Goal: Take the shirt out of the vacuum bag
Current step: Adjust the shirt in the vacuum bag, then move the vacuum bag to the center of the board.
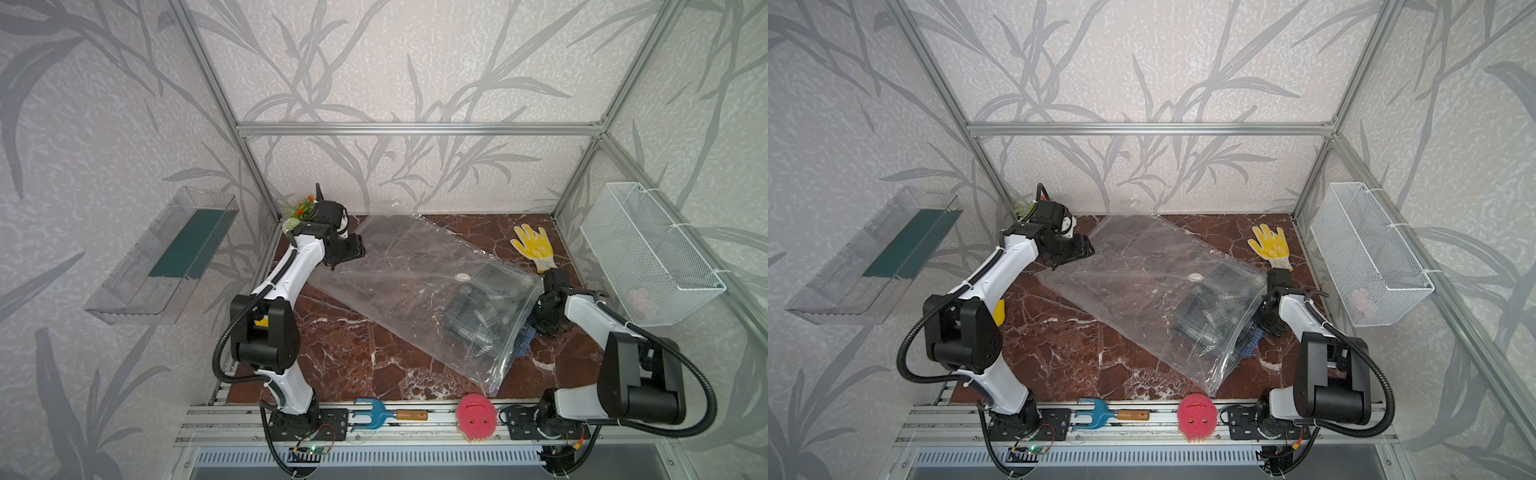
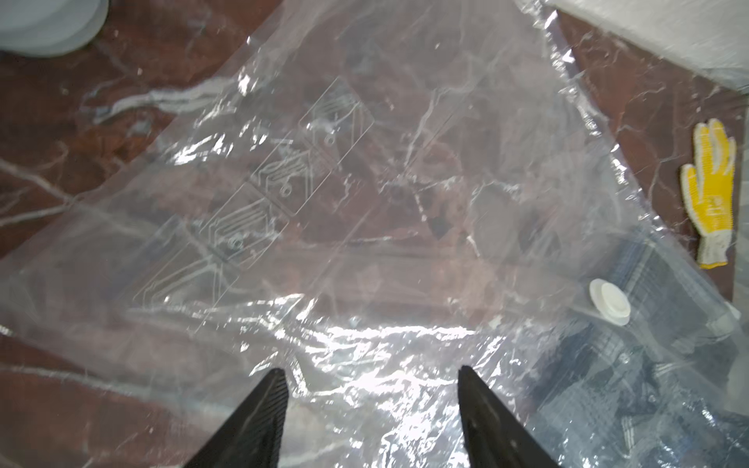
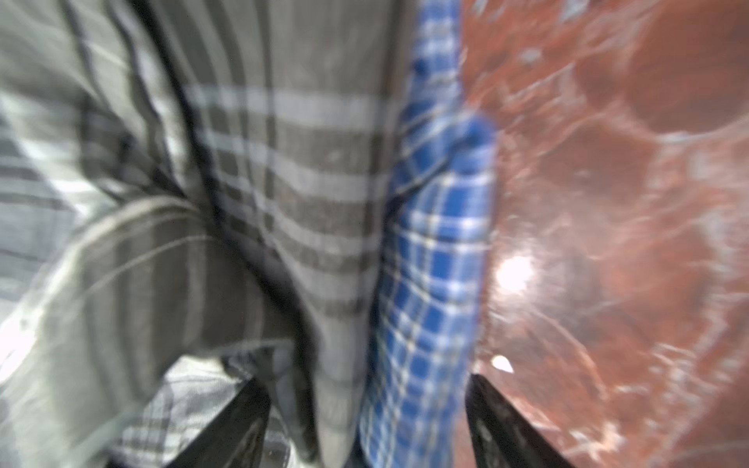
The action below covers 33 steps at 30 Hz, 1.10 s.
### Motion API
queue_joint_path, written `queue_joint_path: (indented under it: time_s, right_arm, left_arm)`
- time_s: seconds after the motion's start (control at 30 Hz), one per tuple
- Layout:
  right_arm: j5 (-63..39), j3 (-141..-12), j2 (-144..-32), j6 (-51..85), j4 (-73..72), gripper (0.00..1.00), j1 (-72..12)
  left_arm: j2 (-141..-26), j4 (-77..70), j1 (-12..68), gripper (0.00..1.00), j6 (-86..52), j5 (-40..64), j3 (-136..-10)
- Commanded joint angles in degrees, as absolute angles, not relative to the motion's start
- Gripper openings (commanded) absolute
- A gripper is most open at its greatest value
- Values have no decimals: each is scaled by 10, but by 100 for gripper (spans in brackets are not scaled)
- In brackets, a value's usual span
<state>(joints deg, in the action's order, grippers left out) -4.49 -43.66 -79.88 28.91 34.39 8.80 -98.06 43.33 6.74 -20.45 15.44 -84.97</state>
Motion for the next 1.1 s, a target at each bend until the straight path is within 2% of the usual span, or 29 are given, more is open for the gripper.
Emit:
queue_joint_path:
  time_s: [0.0,0.1,0.2,0.33,0.43,0.53,0.6,0.7,0.93,1.07]
  right_arm:
    - [-5,-473,-747,283,393,78,116]
    - [10,-501,-712,280,418,78,130]
    - [18,-517,-685,279,434,78,148]
    - [-29,-510,-654,273,424,79,183]
    - [-88,-501,-633,263,390,81,184]
    - [-119,-494,-629,253,354,84,184]
    - [-147,-478,-650,255,322,85,183]
    - [-200,-481,-716,243,317,85,179]
    - [-173,-479,-787,243,276,86,149]
    - [-148,-493,-825,236,281,84,148]
  left_arm:
    - [-967,442,61,66,-210,141,-819]
    - [-954,451,85,66,-168,123,-832]
    - [-954,480,143,67,-109,64,-861]
    - [-944,475,149,67,-134,77,-846]
    - [-906,442,125,68,-179,83,-795]
    - [-860,408,66,71,-244,63,-737]
    - [-840,394,16,72,-280,74,-700]
    - [-834,378,-17,73,-316,94,-651]
    - [-835,313,-31,76,-377,85,-567]
    - [-877,285,-41,76,-399,99,-550]
